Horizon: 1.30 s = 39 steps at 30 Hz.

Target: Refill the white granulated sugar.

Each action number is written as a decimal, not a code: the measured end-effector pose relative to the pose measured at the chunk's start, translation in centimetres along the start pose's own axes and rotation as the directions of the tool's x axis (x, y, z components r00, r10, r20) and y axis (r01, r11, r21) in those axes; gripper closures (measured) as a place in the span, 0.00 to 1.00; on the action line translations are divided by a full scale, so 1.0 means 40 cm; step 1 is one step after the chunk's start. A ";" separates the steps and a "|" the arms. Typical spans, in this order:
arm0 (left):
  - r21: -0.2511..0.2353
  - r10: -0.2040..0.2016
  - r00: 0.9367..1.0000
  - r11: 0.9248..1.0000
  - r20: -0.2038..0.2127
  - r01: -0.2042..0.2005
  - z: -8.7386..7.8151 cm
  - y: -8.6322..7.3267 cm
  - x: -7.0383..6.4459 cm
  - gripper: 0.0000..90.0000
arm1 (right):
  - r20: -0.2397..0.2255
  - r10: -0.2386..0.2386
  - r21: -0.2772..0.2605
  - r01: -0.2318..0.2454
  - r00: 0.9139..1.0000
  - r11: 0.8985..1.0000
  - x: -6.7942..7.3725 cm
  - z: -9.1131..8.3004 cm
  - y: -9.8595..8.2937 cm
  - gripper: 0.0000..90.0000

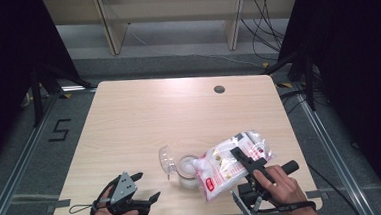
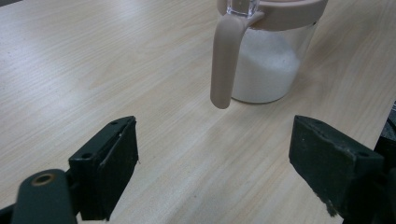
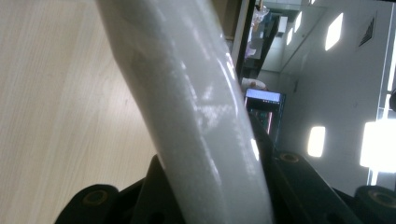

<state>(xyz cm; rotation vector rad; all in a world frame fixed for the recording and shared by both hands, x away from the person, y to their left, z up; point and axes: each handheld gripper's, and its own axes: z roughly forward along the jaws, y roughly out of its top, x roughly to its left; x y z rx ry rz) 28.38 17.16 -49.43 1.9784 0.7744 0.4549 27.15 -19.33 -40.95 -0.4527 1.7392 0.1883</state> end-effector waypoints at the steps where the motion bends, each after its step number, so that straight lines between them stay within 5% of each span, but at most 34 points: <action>1: 0.005 0.001 1.000 1.000 -0.005 -0.001 -0.001 0.000 0.000 0.17 | 0.005 -0.004 0.006 0.004 1.000 1.000 -0.001 -0.002 -0.002 0.83; 9: -0.003 -0.004 1.000 1.000 -0.001 0.004 0.000 0.000 0.000 0.17 | -0.001 0.035 0.008 -0.035 0.999 0.999 0.002 -0.012 -0.012 0.83; 13: 0.006 0.031 1.000 1.000 -0.003 -0.031 -0.001 0.002 0.004 0.17 | 0.012 -0.012 -0.014 0.012 1.000 1.000 -0.005 -0.009 -0.008 0.83; 15: 0.006 0.027 1.000 1.000 -0.003 -0.027 -0.001 0.002 0.003 0.17 | -0.005 0.027 0.000 -0.027 1.000 1.000 0.005 -0.009 -0.004 0.83; 16: 0.007 0.028 1.000 1.000 -0.004 -0.028 -0.001 0.002 0.004 0.17 | -0.003 -0.015 -0.014 0.015 1.000 1.000 -0.001 -0.006 0.000 0.83; 19: 0.007 0.014 1.000 1.000 -0.003 -0.014 0.000 0.001 0.001 0.17 | -0.009 0.008 -0.003 -0.008 1.000 1.000 0.006 -0.002 0.012 0.83; 20: 0.005 -0.003 1.000 1.000 -0.003 0.003 0.001 0.000 -0.002 0.17 | 0.003 -0.029 -0.022 0.029 1.000 0.999 0.000 0.004 0.014 0.83; 22: 0.005 -0.004 1.000 1.000 -0.003 0.004 0.000 0.000 -0.002 0.17 | -0.005 -0.022 -0.007 0.022 1.000 1.000 -0.002 0.007 0.014 0.83; 24: 0.007 0.033 0.999 0.999 -0.003 -0.033 -0.002 0.002 0.004 0.17 | 0.009 -0.047 -0.010 0.047 0.999 0.999 -0.007 0.007 0.011 0.83; 25: 0.001 0.026 1.000 1.000 0.000 -0.026 -0.001 0.001 0.004 0.17 | -0.008 -0.003 0.004 0.003 1.000 1.000 0.002 0.005 0.007 0.83; 26: 0.000 0.025 1.000 1.000 -0.001 -0.025 -0.001 0.001 0.004 0.17 | 0.007 -0.054 -0.006 0.054 0.999 0.999 -0.007 0.003 0.005 0.83; 29: 0.007 0.029 1.000 1.000 -0.003 -0.029 -0.001 0.002 0.003 0.17 | -0.008 -0.018 0.019 0.018 1.000 1.000 0.002 -0.003 0.001 0.83; 31: 0.005 -0.004 1.000 1.000 -0.004 0.004 0.001 0.000 -0.002 0.17 | 0.003 -0.066 0.000 0.066 0.998 0.998 -0.005 -0.002 0.003 0.83; 32: 0.007 -0.003 1.000 1.000 -0.002 0.003 0.001 0.000 -0.002 0.17 | -0.013 -0.029 0.021 0.029 1.000 0.999 0.002 -0.004 0.007 0.83; 33: 0.008 -0.003 1.000 1.000 -0.002 0.003 0.001 0.000 -0.002 0.17 | -0.005 -0.056 -0.007 0.056 0.998 0.998 -0.003 0.001 0.012 0.83; 34: 0.006 -0.001 1.000 1.000 -0.004 0.001 0.001 0.000 -0.002 0.17 | -0.016 -0.007 0.008 0.007 1.000 1.000 0.004 0.001 0.015 0.83; 35: 0.007 0.006 1.000 1.000 -0.004 -0.006 0.000 0.000 0.000 0.17 | -0.001 -0.051 -0.020 0.050 0.999 0.999 -0.007 0.006 0.017 0.83; 39: -0.003 0.024 1.000 1.000 0.000 -0.024 -0.001 0.002 0.004 0.17 | -0.009 -0.031 -0.001 0.031 0.999 1.000 -0.006 0.010 0.011 0.83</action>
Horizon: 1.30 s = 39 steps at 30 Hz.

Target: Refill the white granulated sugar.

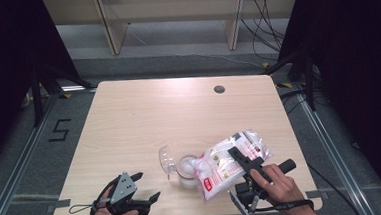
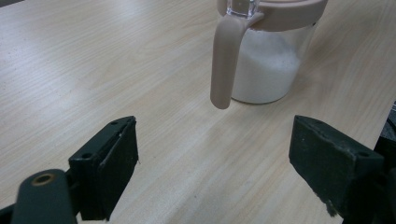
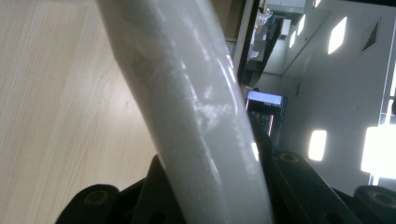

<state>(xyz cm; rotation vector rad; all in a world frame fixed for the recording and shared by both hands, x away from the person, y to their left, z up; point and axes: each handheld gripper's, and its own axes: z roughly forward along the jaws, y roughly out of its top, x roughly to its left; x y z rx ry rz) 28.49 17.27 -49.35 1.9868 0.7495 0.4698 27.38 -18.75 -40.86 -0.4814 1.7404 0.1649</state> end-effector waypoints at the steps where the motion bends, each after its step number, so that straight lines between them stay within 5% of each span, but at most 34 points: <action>1: 0.000 0.000 1.000 1.000 0.000 0.000 0.000 0.000 0.000 0.17 | -0.005 0.016 0.001 -0.016 1.000 1.000 0.003 -0.001 -0.004 0.83; 4: 0.004 0.003 1.000 1.000 0.000 -0.003 0.000 0.000 0.000 0.17 | -0.008 0.044 0.008 -0.044 0.999 0.999 0.010 -0.009 -0.014 0.83; 11: 0.008 0.007 1.000 1.000 -0.004 -0.007 -0.001 0.000 0.000 0.17 | -0.003 0.011 -0.022 -0.011 1.000 1.000 0.004 -0.003 -0.003 0.83; 12: 0.004 0.004 1.000 1.000 0.000 -0.004 0.000 0.000 -0.001 0.17 | -0.013 0.054 0.004 -0.054 0.998 0.999 0.012 -0.006 -0.002 0.83; 14: 0.004 0.005 1.000 1.000 0.000 -0.005 0.000 0.000 0.000 0.17 | 0.000 0.010 -0.017 -0.010 1.000 1.000 0.002 -0.003 -0.004 0.83; 15: 0.004 0.004 1.000 1.000 0.000 -0.004 0.000 0.000 0.000 0.17 | -0.011 0.044 -0.011 -0.044 0.999 0.999 0.007 -0.005 -0.008 0.83; 17: 0.009 0.007 1.000 1.000 -0.003 -0.007 0.000 0.000 -0.001 0.17 | 0.001 0.035 -0.021 -0.035 0.999 0.999 0.002 -0.007 -0.013 0.83; 18: 0.007 -0.030 1.000 1.000 -0.006 0.030 0.001 -0.001 -0.007 0.17 | 0.003 0.038 -0.022 -0.038 0.999 0.999 0.001 -0.007 -0.017 0.83; 23: 0.010 0.006 1.000 1.000 -0.005 -0.006 0.000 0.000 0.000 0.17 | -0.022 0.151 -0.031 -0.152 0.988 0.988 0.012 -0.012 -0.035 0.84; 26: 0.009 0.007 1.000 1.000 -0.004 -0.007 0.000 0.000 -0.001 0.17 | -0.025 0.146 -0.059 -0.147 0.989 0.987 0.012 -0.010 -0.044 0.84; 29: 0.009 0.007 1.000 1.000 -0.005 -0.006 -0.001 0.000 -0.001 0.17 | -0.056 0.230 -0.071 -0.234 0.971 0.970 0.032 -0.009 -0.054 0.85; 30: 0.003 -0.029 1.000 1.000 -0.002 0.029 0.001 -0.002 -0.006 0.17 | -0.049 0.201 -0.096 -0.205 0.978 0.974 0.029 -0.005 -0.057 0.85; 31: 0.003 -0.012 1.000 1.000 -0.001 0.012 0.000 -0.001 -0.003 0.17 | -0.068 0.285 -0.076 -0.290 0.956 0.954 0.046 -0.007 -0.058 0.85; 32: 0.009 0.009 1.000 1.000 -0.004 -0.009 -0.001 0.000 0.000 0.17 | -0.076 0.265 -0.096 -0.271 0.961 0.958 0.045 -0.002 -0.061 0.85; 34: 0.009 -0.009 1.000 1.000 -0.005 0.009 0.000 -0.001 -0.003 0.17 | -0.097 0.292 -0.109 -0.302 0.951 0.947 0.052 0.003 -0.067 0.85; 35: 0.010 0.005 1.000 1.000 -0.004 -0.004 0.000 0.000 -0.001 0.17 | -0.111 0.325 -0.115 -0.337 0.939 0.934 0.057 0.006 -0.069 0.85; 36: 0.009 0.007 1.000 1.000 -0.004 -0.007 0.000 0.000 -0.001 0.17 | -0.120 0.306 -0.135 -0.321 0.944 0.938 0.056 0.011 -0.074 0.85; 37: 0.009 0.006 1.000 1.000 -0.004 -0.006 0.000 0.000 -0.001 0.17 | -0.125 0.349 -0.127 -0.364 0.929 0.923 0.064 0.011 -0.075 0.85; 38: 0.010 0.007 1.000 1.000 -0.004 -0.007 0.000 0.000 -0.001 0.17 | -0.130 0.319 -0.146 -0.337 0.939 0.930 0.060 0.013 -0.076 0.85; 39: 0.009 -0.027 1.000 1.000 -0.005 0.027 0.001 -0.002 -0.006 0.17 | -0.135 0.362 -0.133 -0.379 0.922 0.916 0.071 0.015 -0.077 0.85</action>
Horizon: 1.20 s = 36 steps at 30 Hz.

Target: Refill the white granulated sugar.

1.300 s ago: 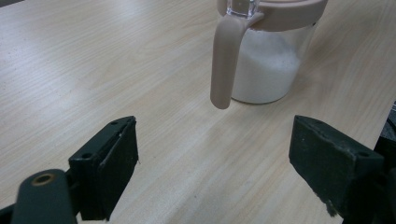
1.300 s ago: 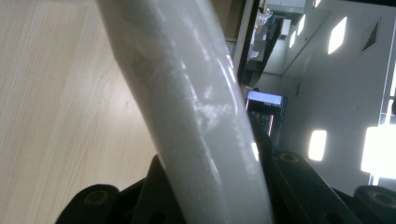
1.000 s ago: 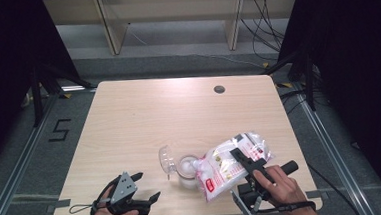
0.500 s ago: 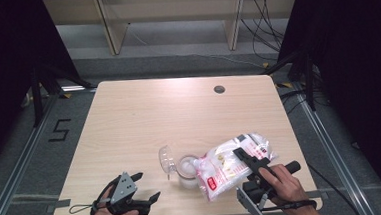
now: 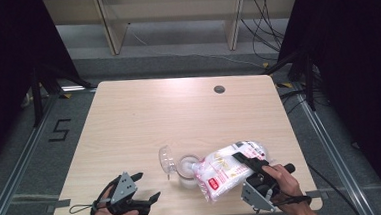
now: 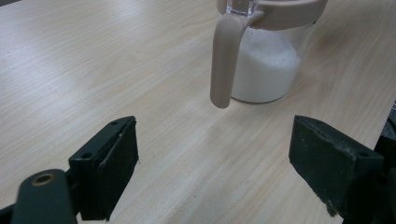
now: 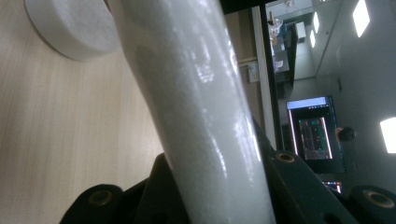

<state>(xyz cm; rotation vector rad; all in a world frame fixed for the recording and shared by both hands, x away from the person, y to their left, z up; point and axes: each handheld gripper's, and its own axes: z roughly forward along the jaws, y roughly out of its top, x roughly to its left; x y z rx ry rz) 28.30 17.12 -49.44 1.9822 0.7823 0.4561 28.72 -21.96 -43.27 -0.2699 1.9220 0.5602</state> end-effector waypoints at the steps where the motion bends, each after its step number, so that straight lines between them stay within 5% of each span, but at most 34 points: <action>1: 0.000 0.030 1.000 1.000 0.000 -0.030 -0.001 0.002 0.005 0.17 | -0.002 -0.001 -0.003 0.001 1.000 1.000 0.000 0.001 -0.001 0.85; 3: -0.006 0.032 0.999 0.999 0.005 -0.032 -0.003 0.004 0.009 0.17 | -0.014 -0.005 -0.018 0.005 1.000 1.000 -0.003 0.004 -0.002 0.85; 4: -0.008 0.002 1.000 1.000 -0.003 -0.002 -0.003 0.001 0.005 0.17 | -0.010 -0.008 -0.022 0.008 1.000 1.000 -0.006 0.006 -0.005 0.86; 5: -0.009 0.006 1.000 1.000 -0.005 -0.006 -0.003 0.002 0.004 0.17 | -0.013 0.039 -0.047 -0.039 0.999 0.998 0.000 0.010 -0.009 0.86; 6: -0.015 -0.007 1.000 1.000 -0.004 0.007 -0.002 0.001 0.002 0.17 | 0.000 0.006 -0.045 -0.006 1.000 0.999 -0.007 0.010 -0.009 0.86; 10: -0.007 0.000 1.000 1.000 0.007 0.000 -0.001 0.001 0.003 0.17 | -0.022 0.129 -0.037 -0.130 0.991 0.991 -0.004 0.009 -0.016 0.86; 12: -0.012 0.000 1.000 1.000 0.002 0.000 0.000 0.001 0.003 0.17 | -0.028 0.133 -0.042 -0.134 0.991 0.990 -0.008 0.010 -0.021 0.86; 13: -0.012 -0.001 1.000 1.000 0.002 0.001 0.000 0.001 0.003 0.17 | -0.031 0.188 -0.039 -0.189 0.982 0.981 -0.003 0.010 -0.024 0.87; 14: -0.012 0.000 1.000 1.000 0.002 0.000 0.000 0.001 0.003 0.17 | -0.013 0.152 -0.056 -0.152 0.988 0.987 -0.010 0.013 -0.026 0.87; 17: -0.012 0.000 1.000 1.000 0.003 0.000 0.001 0.001 0.003 0.17 | -0.027 0.225 -0.059 -0.226 0.974 0.972 -0.006 0.017 -0.033 0.87; 18: -0.012 -0.001 1.000 1.000 0.003 0.001 0.001 0.000 0.003 0.17 | -0.027 0.193 -0.070 -0.194 0.981 0.978 -0.014 0.018 -0.035 0.87; 19: -0.010 0.000 1.000 1.000 0.003 0.000 0.001 0.000 0.003 0.17 | -0.038 0.236 -0.063 -0.238 0.971 0.969 -0.008 0.018 -0.036 0.87; 23: -0.011 0.029 1.000 1.000 0.003 -0.029 0.000 0.002 0.007 0.17 | -0.040 0.277 -0.080 -0.279 0.960 0.957 -0.010 0.025 -0.044 0.88; 24: -0.011 0.027 1.000 1.000 0.003 -0.027 0.000 0.002 0.007 0.17 | -0.044 0.310 -0.072 -0.313 0.950 0.947 -0.008 0.024 -0.045 0.88; 26: -0.010 0.026 1.000 1.000 0.001 -0.026 0.001 0.002 0.008 0.17 | -0.046 0.315 -0.080 -0.318 0.948 0.945 -0.012 0.027 -0.049 0.89; 29: -0.007 0.027 1.000 1.000 -0.001 -0.027 0.000 0.002 0.007 0.17 | -0.046 0.362 -0.086 -0.364 0.931 0.927 -0.014 0.033 -0.055 0.89; 33: -0.010 0.028 1.000 1.000 0.000 -0.028 0.001 0.002 0.008 0.17 | -0.054 0.442 -0.118 -0.446 0.895 0.887 -0.018 0.046 -0.071 0.89; 34: -0.013 -0.012 1.000 1.000 0.000 0.012 0.003 -0.001 0.003 0.17 | -0.062 0.473 -0.128 -0.477 0.879 0.869 -0.020 0.051 -0.076 0.89; 35: -0.014 -0.014 1.000 1.000 0.000 0.014 0.004 -0.001 0.003 0.17 | -0.067 0.524 -0.140 -0.528 0.849 0.838 -0.020 0.056 -0.082 0.89; 36: -0.011 -0.007 1.000 1.000 0.000 0.007 0.004 -0.002 0.005 0.17 | -0.068 0.544 -0.149 -0.548 0.836 0.823 -0.020 0.060 -0.085 0.89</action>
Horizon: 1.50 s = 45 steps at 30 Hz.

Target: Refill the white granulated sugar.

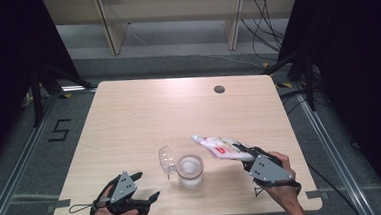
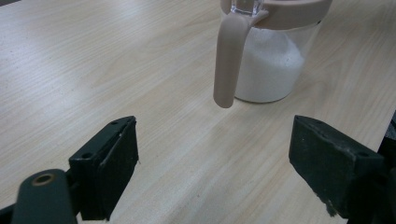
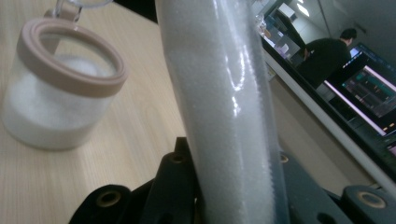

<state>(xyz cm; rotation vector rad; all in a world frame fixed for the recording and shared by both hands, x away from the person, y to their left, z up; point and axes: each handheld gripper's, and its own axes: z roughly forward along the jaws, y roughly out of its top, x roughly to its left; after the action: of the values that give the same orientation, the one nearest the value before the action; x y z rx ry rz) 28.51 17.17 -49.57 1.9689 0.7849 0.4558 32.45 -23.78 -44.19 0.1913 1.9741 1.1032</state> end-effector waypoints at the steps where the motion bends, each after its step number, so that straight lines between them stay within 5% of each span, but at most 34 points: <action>1: 0.006 0.004 1.000 1.000 -0.002 -0.004 0.000 0.000 0.001 0.17 | -0.015 0.037 -0.016 -0.038 0.999 0.999 -0.004 0.006 -0.005 0.90; 7: -0.003 0.003 1.000 1.000 0.001 -0.003 0.001 0.001 0.000 0.17 | -0.029 0.171 -0.054 -0.172 0.985 0.984 -0.017 0.030 -0.045 0.91; 12: 0.004 0.001 1.000 1.000 -0.003 -0.001 -0.002 0.002 -0.002 0.17 | -0.049 0.270 -0.062 -0.273 0.962 0.960 -0.026 0.061 -0.079 0.91; 19: 0.007 0.009 1.000 1.000 -0.006 -0.009 -0.002 0.002 -0.001 0.17 | -0.059 0.335 -0.072 -0.339 0.940 0.938 -0.029 0.103 -0.106 0.91; 26: 0.003 -0.002 1.000 1.000 -0.002 0.002 -0.002 0.001 -0.003 0.17 | -0.072 0.415 -0.060 -0.419 0.907 0.906 -0.022 0.121 -0.133 0.91; 30: 0.005 0.023 1.000 1.000 -0.003 -0.023 -0.004 0.002 0.001 0.17 | -0.068 0.424 -0.042 -0.427 0.903 0.903 -0.028 0.115 -0.137 0.91; 33: 0.003 -0.004 1.000 1.000 0.002 0.004 0.000 -0.001 0.000 0.17 | -0.038 0.411 -0.003 -0.412 0.911 0.911 -0.033 0.103 -0.138 0.91; 34: 0.001 0.000 1.000 1.000 0.002 0.000 0.000 -0.001 0.000 0.17 | -0.051 0.430 0.021 -0.429 0.902 0.903 -0.033 0.096 -0.137 0.91; 38: -0.003 -0.005 1.000 1.000 0.002 0.005 -0.001 0.001 -0.002 0.17 | -0.027 0.443 0.045 -0.441 0.896 0.896 -0.036 0.077 -0.136 0.91; 39: -0.003 -0.006 1.000 1.000 0.000 0.006 -0.001 0.001 -0.002 0.17 | -0.020 0.429 0.043 -0.428 0.903 0.903 -0.038 0.072 -0.136 0.91; 42: 0.004 0.030 1.000 1.000 -0.001 -0.030 -0.002 0.002 0.005 0.17 | -0.009 0.440 0.052 -0.439 0.898 0.897 -0.035 0.063 -0.135 0.90; 45: -0.001 0.019 1.000 1.000 -0.002 -0.019 -0.002 0.003 0.003 0.17 | -0.003 0.446 0.068 -0.445 0.895 0.893 -0.035 0.053 -0.134 0.90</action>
<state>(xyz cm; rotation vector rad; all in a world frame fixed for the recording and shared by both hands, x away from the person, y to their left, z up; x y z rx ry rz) 28.58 17.27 -49.42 1.9765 0.7679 0.4690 36.25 -26.33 -47.96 0.7016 2.0384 1.3279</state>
